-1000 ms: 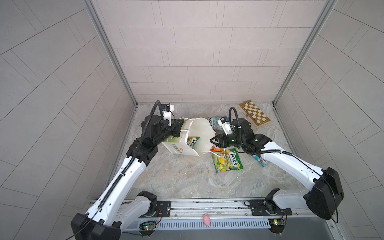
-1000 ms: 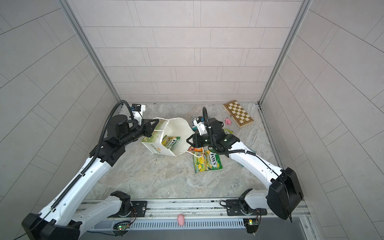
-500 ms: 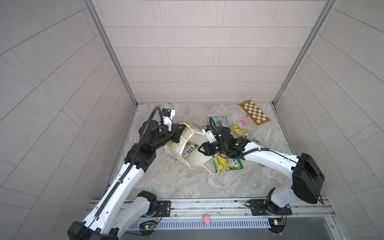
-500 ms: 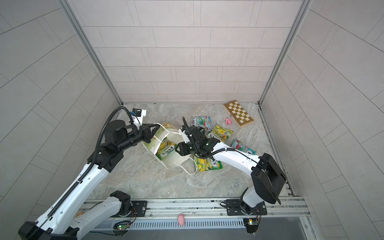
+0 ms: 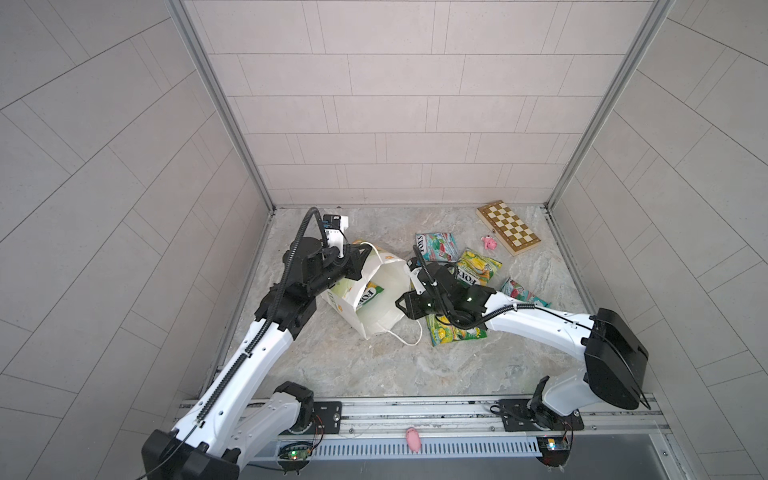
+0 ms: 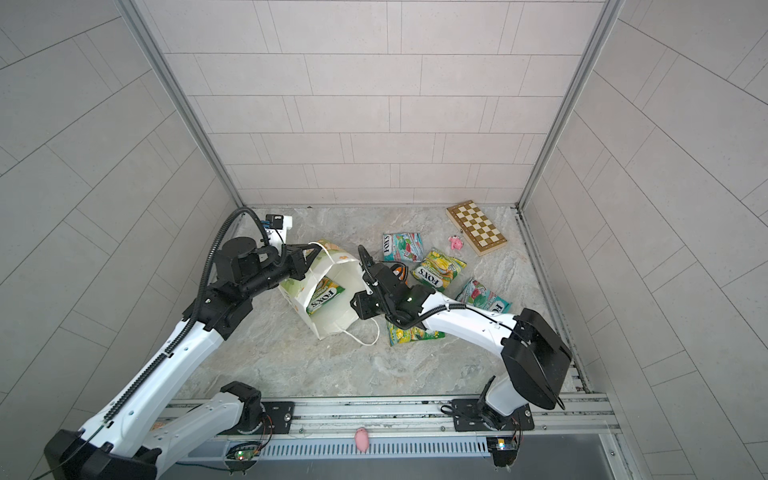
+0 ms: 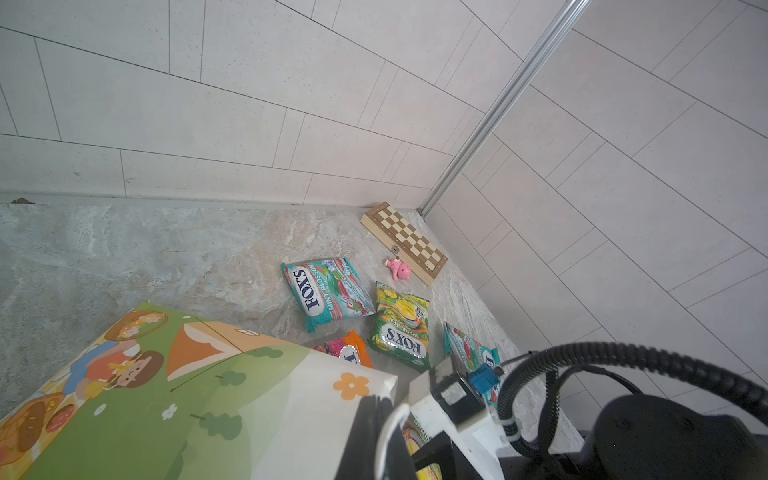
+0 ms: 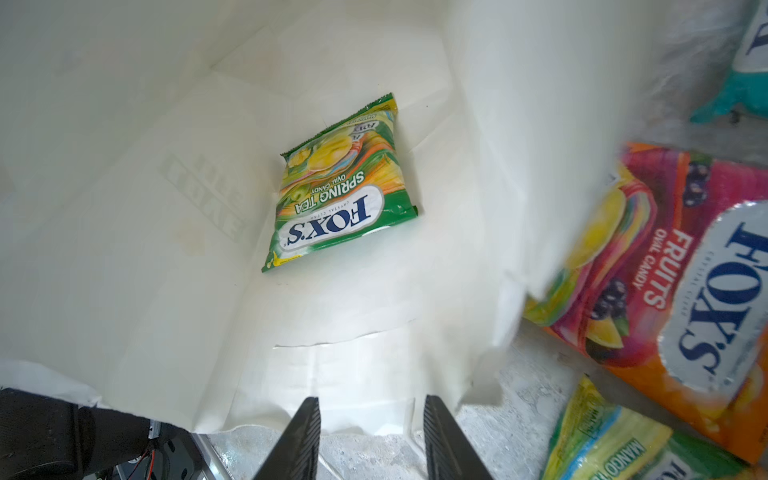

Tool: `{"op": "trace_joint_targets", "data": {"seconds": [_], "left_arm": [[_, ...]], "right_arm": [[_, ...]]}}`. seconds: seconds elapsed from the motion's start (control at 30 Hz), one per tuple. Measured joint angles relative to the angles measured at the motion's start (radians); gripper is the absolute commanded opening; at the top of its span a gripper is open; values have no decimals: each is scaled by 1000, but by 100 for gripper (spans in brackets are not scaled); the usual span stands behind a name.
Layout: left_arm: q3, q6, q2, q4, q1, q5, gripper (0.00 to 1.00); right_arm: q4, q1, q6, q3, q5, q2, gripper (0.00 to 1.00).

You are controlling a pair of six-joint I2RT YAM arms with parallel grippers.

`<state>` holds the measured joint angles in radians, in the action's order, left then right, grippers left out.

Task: Take the snacks out of the paper bag
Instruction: 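Move the open right gripper into the bag toward the green spring-tea packet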

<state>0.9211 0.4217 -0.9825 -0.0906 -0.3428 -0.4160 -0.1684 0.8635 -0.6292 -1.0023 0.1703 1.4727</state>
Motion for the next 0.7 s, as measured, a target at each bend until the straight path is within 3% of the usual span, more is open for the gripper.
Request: {"op": "trace_joint_targets", "data": {"seconds": [0.3,0.7], "left_arm": [[3,78,-65,25,-38,90,0],[40,165,-77,23,-49,175,0]], "right_arm": [[16,6,4,60,31,-105,43],[68,33,-53,-64,164,159,38]]}}
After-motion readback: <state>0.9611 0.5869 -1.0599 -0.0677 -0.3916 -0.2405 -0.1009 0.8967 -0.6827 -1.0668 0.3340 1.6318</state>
